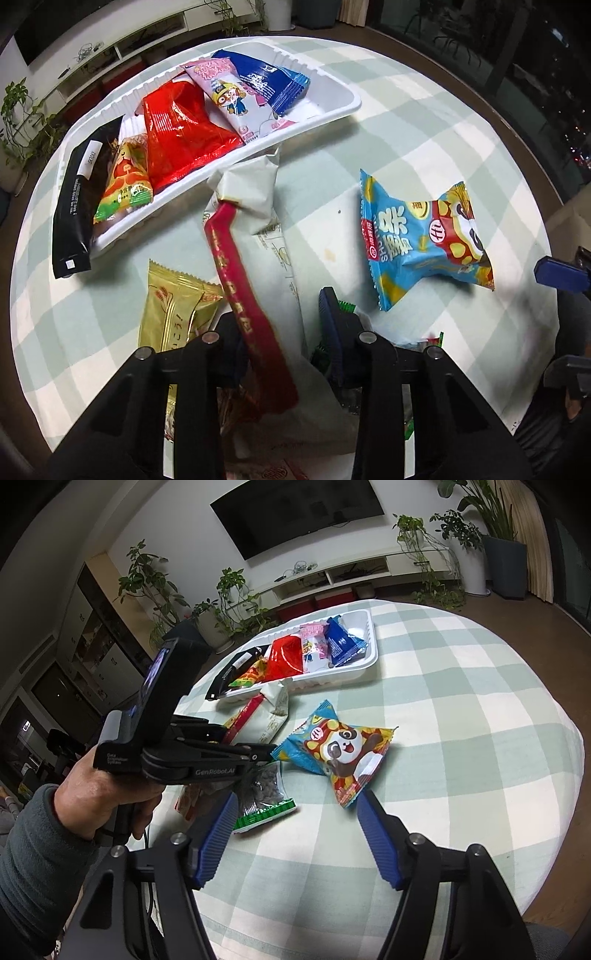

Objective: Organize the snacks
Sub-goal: 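Grasp the white-red long packet with the left tool while the right tool grasps the blue cartoon bag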

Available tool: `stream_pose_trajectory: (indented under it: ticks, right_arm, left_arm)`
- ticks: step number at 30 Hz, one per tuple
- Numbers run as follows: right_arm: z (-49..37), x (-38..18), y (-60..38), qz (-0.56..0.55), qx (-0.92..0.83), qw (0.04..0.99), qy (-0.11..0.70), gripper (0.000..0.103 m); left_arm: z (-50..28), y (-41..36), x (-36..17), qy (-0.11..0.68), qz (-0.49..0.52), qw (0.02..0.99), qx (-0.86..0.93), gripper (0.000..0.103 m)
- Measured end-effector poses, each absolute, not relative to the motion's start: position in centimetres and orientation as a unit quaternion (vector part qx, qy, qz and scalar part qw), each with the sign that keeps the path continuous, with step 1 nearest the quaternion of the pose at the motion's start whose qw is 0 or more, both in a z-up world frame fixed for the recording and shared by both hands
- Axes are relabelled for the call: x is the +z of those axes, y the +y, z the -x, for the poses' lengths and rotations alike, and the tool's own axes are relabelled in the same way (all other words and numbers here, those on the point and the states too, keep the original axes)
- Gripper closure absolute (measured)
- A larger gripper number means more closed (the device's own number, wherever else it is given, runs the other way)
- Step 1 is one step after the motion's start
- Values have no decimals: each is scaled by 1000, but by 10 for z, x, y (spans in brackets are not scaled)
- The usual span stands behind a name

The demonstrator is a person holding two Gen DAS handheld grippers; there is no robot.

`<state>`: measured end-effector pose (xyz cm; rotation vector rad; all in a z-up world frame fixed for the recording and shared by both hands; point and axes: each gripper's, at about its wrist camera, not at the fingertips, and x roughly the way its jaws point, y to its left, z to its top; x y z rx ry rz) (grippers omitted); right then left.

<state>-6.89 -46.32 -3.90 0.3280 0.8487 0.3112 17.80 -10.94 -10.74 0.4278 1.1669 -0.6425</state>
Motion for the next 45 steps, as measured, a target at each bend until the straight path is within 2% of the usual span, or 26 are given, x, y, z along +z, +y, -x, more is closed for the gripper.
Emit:
stream_pose_trajectory:
  ticks: [2,3,4,14,19,28,36,41,43,45]
  right_arm:
    - [69,-40,-463,-158,149,887,409,33]
    - [69,-40,-463,-158,150,886,409,33]
    - [69,-40,-463,-157,150,886,410,34]
    - [55,-33,-459,-107,156,884,428,36]
    - [27,-29,-459,-44,160,879,446,36]
    - [-23,-54,-427,80,218,834,501,35]
    - [-52,-70,-425,115,219,815,524,35]
    - [-56,-70,-408,173,236,796,530,35]
    - [-59,-73,-402,188,243,786,536,28]
    - [-62,-79,-396,208,247,775,543,27]
  left_arm:
    - [-179,-110,-108,535,-196,767,-296,78]
    - [-177,-109,-107,533,-195,768,-296,86]
    - [-177,-108,-107,534,-189,767,-301,87]
    - [-168,-99,-96,524,-157,772,-324,88]
    - [-162,-78,-75,506,-106,788,-334,88]
    - [-144,-24,-41,474,-5,811,-342,88]
    - [-123,21,-39,468,39,820,-326,88]
    - [-113,36,-41,470,48,821,-322,88]
    - [-111,38,-42,470,50,820,-322,88]
    - [-111,34,-44,471,51,820,-322,88]
